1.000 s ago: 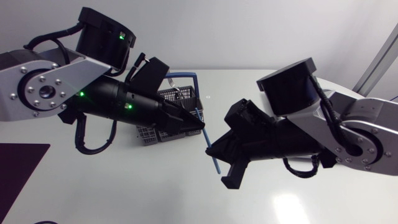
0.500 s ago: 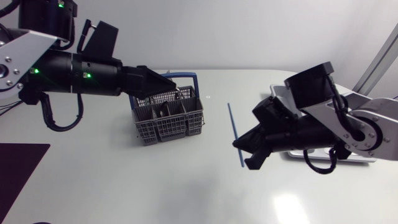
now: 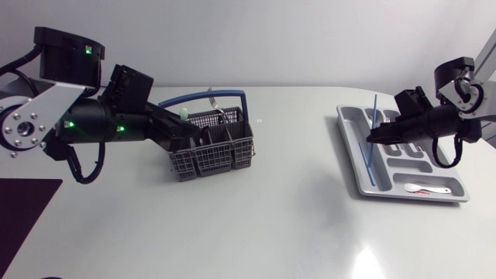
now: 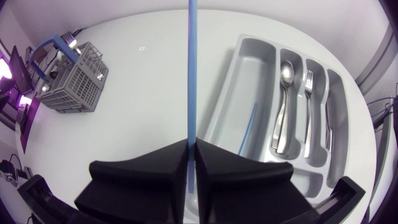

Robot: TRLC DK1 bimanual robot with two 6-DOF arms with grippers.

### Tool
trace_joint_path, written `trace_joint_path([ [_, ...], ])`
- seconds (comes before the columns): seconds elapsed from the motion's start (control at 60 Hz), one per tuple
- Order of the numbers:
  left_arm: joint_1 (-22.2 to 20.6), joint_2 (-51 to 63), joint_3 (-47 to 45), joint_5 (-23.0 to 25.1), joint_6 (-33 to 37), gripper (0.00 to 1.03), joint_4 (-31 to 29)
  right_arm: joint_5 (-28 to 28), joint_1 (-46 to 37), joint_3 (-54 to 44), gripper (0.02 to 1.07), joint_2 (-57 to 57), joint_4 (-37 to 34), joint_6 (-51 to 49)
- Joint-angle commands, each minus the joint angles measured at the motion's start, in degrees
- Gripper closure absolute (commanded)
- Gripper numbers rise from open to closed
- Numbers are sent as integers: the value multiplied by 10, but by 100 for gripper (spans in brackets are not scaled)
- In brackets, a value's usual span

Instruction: Unload the cutlery basket into the drawer organizer.

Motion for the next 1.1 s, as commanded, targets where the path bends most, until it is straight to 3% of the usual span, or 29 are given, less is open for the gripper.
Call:
trace_joint_path([
  [0.0, 0, -4, -20, -10, 19, 29, 16, 10, -16, 31, 101, 47, -15, 14],
  [0.433, 11, 13, -27, -38, 17, 29, 35, 52, -22, 111, 96, 195, -44, 56],
  [0.483, 11, 17, -26, -41, 15, 29, 35, 57, -22, 112, 87, 198, -43, 57],
  [0.633, 4, 38, -13, -60, -8, 30, 29, 64, -21, 105, 39, 193, -46, 59],
  [0.75, -7, 62, 24, -66, -37, 30, -19, 78, -21, 96, 21, 167, -55, 67],
  [0.833, -15, 87, 63, -66, -68, 30, -61, 87, -16, 88, 11, 144, -67, 75],
  [0.933, -24, 126, 103, -66, -107, 39, -92, 92, 0, 73, 10, 117, -79, 100],
  [1.083, -32, 185, 157, -73, -157, 43, -144, 93, 29, 57, 10, 71, -98, 118],
])
